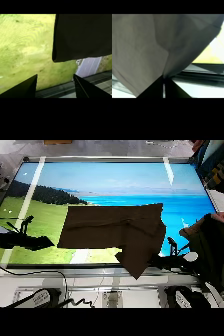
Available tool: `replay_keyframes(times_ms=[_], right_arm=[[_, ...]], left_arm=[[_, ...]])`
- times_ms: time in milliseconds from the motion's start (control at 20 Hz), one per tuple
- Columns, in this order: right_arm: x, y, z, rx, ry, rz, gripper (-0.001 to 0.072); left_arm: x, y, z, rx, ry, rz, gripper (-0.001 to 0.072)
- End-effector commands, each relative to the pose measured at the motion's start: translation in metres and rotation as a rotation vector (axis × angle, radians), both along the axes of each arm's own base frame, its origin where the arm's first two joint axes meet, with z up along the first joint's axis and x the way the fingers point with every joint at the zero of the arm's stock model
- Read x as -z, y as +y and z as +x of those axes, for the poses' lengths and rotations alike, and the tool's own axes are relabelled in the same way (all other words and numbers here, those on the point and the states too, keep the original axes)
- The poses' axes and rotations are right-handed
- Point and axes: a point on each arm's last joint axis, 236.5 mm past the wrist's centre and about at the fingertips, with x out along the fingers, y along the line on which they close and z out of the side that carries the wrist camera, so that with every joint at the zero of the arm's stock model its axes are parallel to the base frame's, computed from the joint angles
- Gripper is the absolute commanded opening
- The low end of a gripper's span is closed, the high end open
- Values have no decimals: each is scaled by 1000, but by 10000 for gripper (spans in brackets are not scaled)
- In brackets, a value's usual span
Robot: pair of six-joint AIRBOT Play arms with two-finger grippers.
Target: Fold the clothes and pants, and hang the long-sleeved shirts on hangers.
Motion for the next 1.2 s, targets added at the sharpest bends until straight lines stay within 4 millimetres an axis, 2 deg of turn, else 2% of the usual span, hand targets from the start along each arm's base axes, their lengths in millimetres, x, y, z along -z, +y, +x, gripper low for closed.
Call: replay_keyframes(times_ms=[0, 200, 450, 500, 600, 650, 800, 900, 1050, 1150], right_arm=[[-19, 7, 13, -59, -52, 27, 11], [-34, 6, 30, -62, -102, 26, 12], [-39, 6, 34, -65, -113, 27, 12], [-39, 7, 34, -66, -111, 29, 12], [-42, 9, 32, -92, -114, 35, 12], [-47, 10, 32, -121, -127, 40, 12], [-74, 15, 42, -191, -175, 57, 12], [-103, 13, 59, -210, -263, 42, 11], [-145, -3, 110, -130, -465, -40, 11], [-167, -22, 152, 22, -585, -86, 10]], left_arm=[[3, -6, 15, -61, -45, -33, 477], [31, -12, 9, -79, 40, -92, 477], [55, -34, 19, -148, 93, -250, 468], [57, -37, 21, -152, 92, -271, 369], [54, -44, 24, -137, 71, -311, 38], [48, -50, 25, -111, 50, -343, 9], [18, -69, 22, 5, -22, -452, 8], [-21, -87, 21, 114, -143, -559, 7], [-85, -92, 70, 4, -404, -685, 6], [-116, -87, 107, -109, -541, -726, 5]])
